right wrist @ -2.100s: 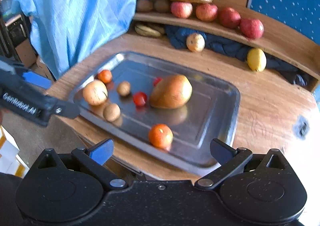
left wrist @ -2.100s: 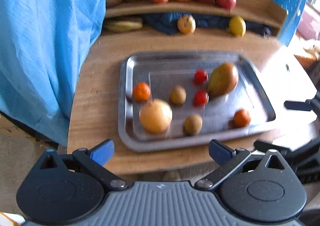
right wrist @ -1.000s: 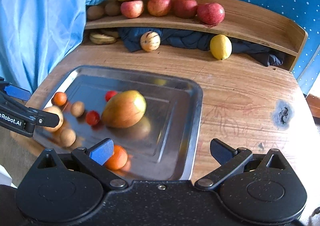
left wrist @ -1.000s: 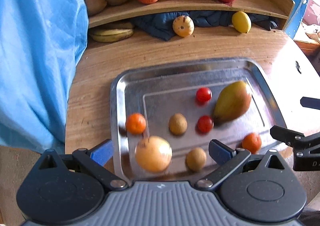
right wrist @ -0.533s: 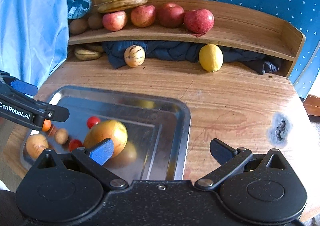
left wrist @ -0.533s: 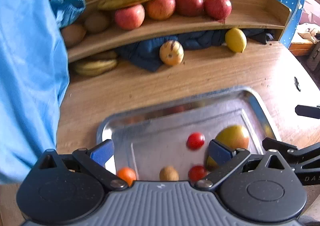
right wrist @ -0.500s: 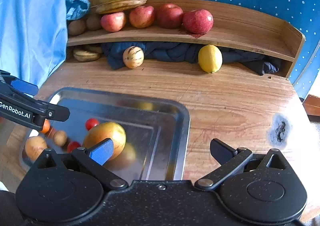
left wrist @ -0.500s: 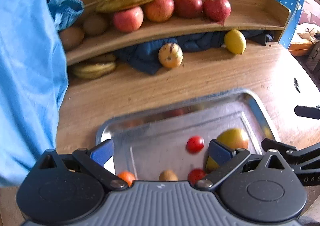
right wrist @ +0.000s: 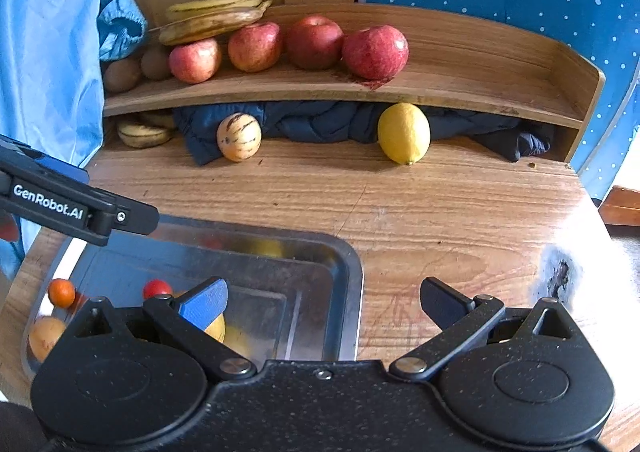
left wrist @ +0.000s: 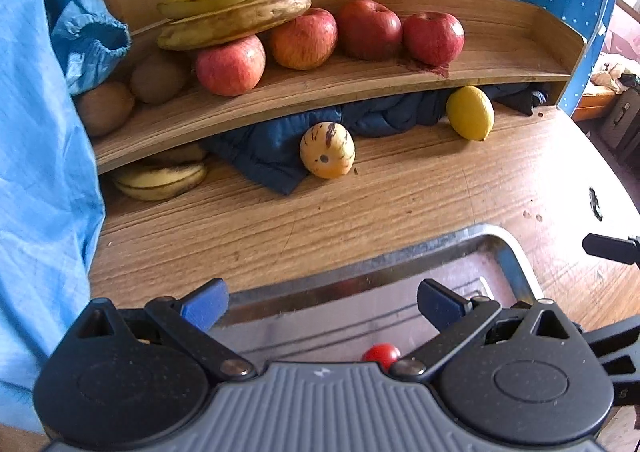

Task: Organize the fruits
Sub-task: 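Move both open tools back toward the fruits under the shelf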

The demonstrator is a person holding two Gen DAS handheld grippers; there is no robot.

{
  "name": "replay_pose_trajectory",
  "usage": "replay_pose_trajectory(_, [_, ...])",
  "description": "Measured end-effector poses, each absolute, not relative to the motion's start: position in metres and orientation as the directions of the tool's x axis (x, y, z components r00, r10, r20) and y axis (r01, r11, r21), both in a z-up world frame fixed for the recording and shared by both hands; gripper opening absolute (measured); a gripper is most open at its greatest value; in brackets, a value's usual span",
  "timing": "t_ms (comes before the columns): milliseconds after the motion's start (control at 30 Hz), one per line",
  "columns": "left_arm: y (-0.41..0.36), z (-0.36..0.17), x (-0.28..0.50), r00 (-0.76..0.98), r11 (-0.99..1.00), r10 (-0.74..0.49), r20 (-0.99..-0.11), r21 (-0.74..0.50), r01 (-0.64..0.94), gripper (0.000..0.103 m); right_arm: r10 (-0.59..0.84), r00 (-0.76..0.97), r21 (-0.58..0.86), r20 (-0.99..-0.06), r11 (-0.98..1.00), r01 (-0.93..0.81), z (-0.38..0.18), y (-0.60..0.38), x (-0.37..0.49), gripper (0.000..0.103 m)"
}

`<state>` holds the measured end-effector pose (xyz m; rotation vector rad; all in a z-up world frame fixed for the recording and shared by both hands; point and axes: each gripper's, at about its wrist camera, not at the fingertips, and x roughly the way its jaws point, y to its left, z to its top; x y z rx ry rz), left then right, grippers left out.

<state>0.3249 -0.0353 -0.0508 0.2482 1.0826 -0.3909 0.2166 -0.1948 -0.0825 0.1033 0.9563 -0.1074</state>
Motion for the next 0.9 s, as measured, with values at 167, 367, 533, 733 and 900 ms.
replay_pose_trajectory(167, [-0.038,-0.056,0.338,0.401,0.903,-0.201,-0.894,-0.011,0.429,0.103,-0.059,0.567,0.036,-0.822,0.987,0.154,-0.085,-0.192,0.222,0.102])
replay_pose_trajectory(367, [-0.037,-0.064,0.354,0.373,0.908,-0.223,-0.901,-0.053,0.415,0.103,-0.070,0.552,0.026,-0.831,0.986,0.164,-0.092,-0.186,0.232,0.102])
replay_pose_trajectory(533, [-0.034,-0.070,0.373,0.341,0.916,-0.272,-0.900,-0.134,0.378,0.103,-0.102,0.538,0.016,-0.837,0.978,0.210,-0.097,-0.188,0.241,0.102])
replay_pose_trajectory(733, [-0.035,-0.082,0.396,0.327,0.914,-0.301,-0.896,-0.174,0.366,0.103,-0.145,0.509,-0.003,-0.848,0.963,0.269,-0.101,-0.190,0.251,0.102])
replay_pose_trajectory(900, [-0.037,-0.083,0.409,0.329,0.908,-0.323,-0.888,-0.193,0.371,0.103,-0.159,0.501,-0.021,-0.851,0.963,0.270,-0.101,-0.188,0.256,0.102])
